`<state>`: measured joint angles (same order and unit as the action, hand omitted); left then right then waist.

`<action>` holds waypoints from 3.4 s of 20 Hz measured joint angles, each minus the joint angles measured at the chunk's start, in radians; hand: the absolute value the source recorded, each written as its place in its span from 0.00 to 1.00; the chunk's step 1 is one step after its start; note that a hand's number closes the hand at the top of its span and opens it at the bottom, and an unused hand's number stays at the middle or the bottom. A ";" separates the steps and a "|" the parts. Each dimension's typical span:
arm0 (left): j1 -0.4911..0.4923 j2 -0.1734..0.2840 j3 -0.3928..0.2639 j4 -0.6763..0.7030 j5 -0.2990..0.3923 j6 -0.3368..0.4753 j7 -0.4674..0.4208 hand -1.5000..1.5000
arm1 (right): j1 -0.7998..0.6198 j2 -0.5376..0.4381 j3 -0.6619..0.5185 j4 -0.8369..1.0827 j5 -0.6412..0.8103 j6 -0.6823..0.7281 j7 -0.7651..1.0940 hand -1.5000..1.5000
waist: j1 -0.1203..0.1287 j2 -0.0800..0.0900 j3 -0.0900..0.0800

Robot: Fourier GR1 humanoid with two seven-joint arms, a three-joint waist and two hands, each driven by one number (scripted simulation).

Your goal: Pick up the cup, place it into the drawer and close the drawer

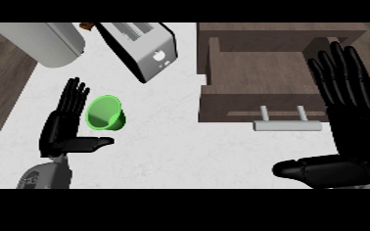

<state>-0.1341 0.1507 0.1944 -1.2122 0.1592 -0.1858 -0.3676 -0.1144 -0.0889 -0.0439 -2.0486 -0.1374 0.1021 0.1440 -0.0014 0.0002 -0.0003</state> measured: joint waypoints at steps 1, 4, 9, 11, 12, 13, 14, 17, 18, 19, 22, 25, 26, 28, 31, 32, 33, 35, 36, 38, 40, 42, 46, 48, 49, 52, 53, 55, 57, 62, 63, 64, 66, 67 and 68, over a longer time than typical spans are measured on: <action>-0.014 0.007 0.006 0.035 -0.002 -0.005 -0.019 0.00 | 0.007 0.008 0.011 0.005 0.011 -0.001 -0.014 0.00 | 0.000 0.000 0.000; -0.035 0.015 0.013 0.113 -0.012 -0.015 -0.070 0.00 | 0.021 0.010 0.015 -0.002 0.010 0.007 -0.016 0.00 | -0.001 0.000 0.000; -0.090 0.027 0.032 0.258 -0.030 -0.011 -0.173 0.00 | -0.002 0.004 0.002 -0.004 0.000 0.005 0.007 0.00 | -0.001 -0.001 0.002; -0.106 0.035 0.042 0.296 -0.024 -0.017 -0.198 0.00 | -0.007 0.001 -0.006 -0.006 -0.008 0.007 0.010 0.00 | -0.001 -0.002 0.003; -0.113 0.040 0.046 0.310 -0.023 -0.016 -0.201 0.00 | -0.011 -0.003 -0.011 -0.009 -0.014 0.007 0.021 0.00 | -0.001 -0.002 0.003; -0.123 0.038 0.048 0.339 -0.028 -0.008 -0.217 0.00 | -0.006 -0.002 -0.004 -0.017 -0.009 0.008 0.024 0.00 | -0.001 -0.002 0.003; -0.137 0.044 0.053 0.387 -0.031 -0.016 -0.242 0.00 | -0.017 -0.002 -0.005 -0.006 -0.009 0.008 0.022 0.00 | -0.002 -0.001 0.002; -0.138 0.052 0.056 0.443 -0.031 -0.032 -0.281 0.00 | -0.002 -0.005 -0.012 -0.028 -0.018 0.012 0.030 0.00 | -0.002 0.000 0.001; -0.151 0.055 0.059 0.478 -0.036 -0.030 -0.303 0.00 | -0.010 -0.008 -0.019 -0.013 -0.024 0.017 0.025 0.00 | -0.003 0.000 0.001; -0.178 0.063 0.065 0.529 -0.042 -0.028 -0.324 0.00 | -0.009 -0.005 -0.012 -0.019 -0.021 0.015 0.030 0.00 | -0.004 0.001 0.000; -0.200 0.071 0.066 0.602 -0.051 -0.032 -0.369 0.00 | -0.006 0.003 -0.005 -0.011 -0.013 0.014 0.019 0.00 | -0.004 0.001 0.000; -0.235 0.076 0.064 0.691 -0.066 -0.040 -0.422 0.00 | 0.013 0.008 0.001 -0.007 -0.006 0.022 -0.006 0.00 | -0.005 0.001 0.000; -0.242 0.080 0.064 0.716 -0.070 -0.045 -0.443 0.00 | 0.011 0.008 0.003 -0.010 -0.003 0.019 -0.001 0.00 | -0.006 0.002 0.000; -0.257 0.076 0.061 0.772 -0.083 -0.043 -0.488 0.00 | 0.010 0.005 -0.005 -0.005 -0.015 0.028 -0.005 0.00 | -0.007 0.002 0.000; -0.290 0.084 0.064 0.814 -0.081 -0.059 -0.498 0.00 | 0.025 0.021 0.018 -0.022 0.002 0.017 0.000 0.00 | -0.007 0.002 0.000; -0.297 0.077 0.065 0.823 -0.078 -0.060 -0.501 0.00 | 0.030 0.020 0.018 -0.028 -0.002 0.018 0.003 0.00 | -0.007 0.002 -0.001; -0.310 0.075 0.067 0.849 -0.080 -0.056 -0.513 0.00 | 0.026 0.016 0.012 -0.027 -0.009 0.022 0.005 0.00 | -0.008 0.002 -0.001; -0.321 0.083 0.072 0.869 -0.074 -0.068 -0.516 0.00 | 0.009 0.024 0.023 -0.023 0.007 0.005 0.019 0.00 | -0.008 0.002 -0.001; -0.332 0.084 0.076 0.888 -0.072 -0.070 -0.519 0.00 | 0.009 0.019 0.022 -0.034 0.005 0.008 0.028 0.00 | -0.009 0.003 -0.001; -0.349 0.079 0.081 0.905 -0.064 -0.074 -0.511 0.00 | 0.018 0.013 0.014 -0.041 -0.002 0.015 0.027 0.00 | -0.009 0.003 -0.001; -0.366 0.088 0.091 0.936 -0.059 -0.080 -0.518 0.00 | 0.029 0.020 0.025 -0.041 0.002 0.017 0.019 0.00 | -0.012 0.004 -0.001; -0.373 0.089 0.094 0.958 -0.056 -0.093 -0.524 0.00 | 0.018 0.023 0.020 -0.025 0.002 0.015 0.011 0.00 | -0.013 0.005 -0.001; -0.378 0.093 0.099 0.984 -0.049 -0.135 -0.518 0.00 | 0.007 0.012 0.013 -0.028 -0.011 0.023 0.028 0.00 | -0.015 0.006 -0.002; -0.385 0.090 0.099 0.982 -0.042 -0.162 -0.506 0.00 | 0.020 0.002 -0.004 -0.039 -0.031 0.032 0.032 0.00 | -0.016 0.005 -0.002; -0.389 0.081 0.098 0.978 -0.040 -0.170 -0.503 0.00 | 0.014 0.004 0.001 -0.035 -0.026 0.029 0.035 0.00 | -0.015 0.005 -0.002; -0.387 0.072 0.098 0.977 -0.034 -0.199 -0.503 1.00 | 0.021 0.002 0.001 -0.043 -0.025 0.032 0.035 0.00 | -0.016 0.005 -0.002; -0.388 0.064 0.097 0.974 -0.032 -0.203 -0.506 1.00 | 0.029 -0.001 -0.002 -0.050 -0.031 0.037 0.035 0.00 | -0.017 0.006 -0.002; -0.392 0.066 0.096 0.972 -0.029 -0.224 -0.500 1.00 | 0.031 0.009 0.013 -0.057 -0.018 0.028 0.039 0.00 | -0.018 0.006 -0.002; -0.381 0.056 0.090 0.961 -0.031 -0.229 -0.515 1.00 | 0.015 0.002 0.003 -0.047 -0.023 0.028 0.046 0.00 | -0.016 0.006 -0.002; -0.380 0.051 0.085 0.940 -0.042 -0.195 -0.565 1.00 | 0.028 0.010 0.010 -0.050 -0.016 0.029 0.032 0.00 | -0.020 0.008 -0.002; -0.372 0.051 0.086 0.936 -0.042 -0.184 -0.576 1.00 | 0.025 0.010 0.009 -0.047 -0.014 0.028 0.032 0.00 | -0.019 0.007 -0.002; -0.371 0.043 0.090 0.928 -0.039 -0.168 -0.585 1.00 | 0.028 0.013 0.011 -0.042 -0.010 0.026 0.025 0.00 | -0.017 0.007 -0.002; -0.351 0.026 0.093 0.907 -0.036 -0.137 -0.607 1.00 | 0.018 0.008 0.002 -0.047 -0.010 0.021 0.034 0.00 | -0.012 0.004 -0.001; -0.338 0.017 0.098 0.895 -0.031 -0.120 -0.621 1.00 | 0.019 0.004 -0.004 -0.044 -0.014 0.026 0.030 0.00 | -0.010 0.004 -0.001; -0.329 0.021 0.106 0.884 -0.020 -0.116 -0.623 1.00 | 0.012 -0.003 -0.013 -0.052 -0.023 0.025 0.047 0.00 | -0.008 0.003 -0.001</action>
<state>-0.4632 0.1717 0.3008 -0.3277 0.1395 -0.3016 -0.9905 -0.1020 -0.0920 -0.0570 -2.1007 -0.1604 0.1267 0.1910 -0.0098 0.0029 -0.0008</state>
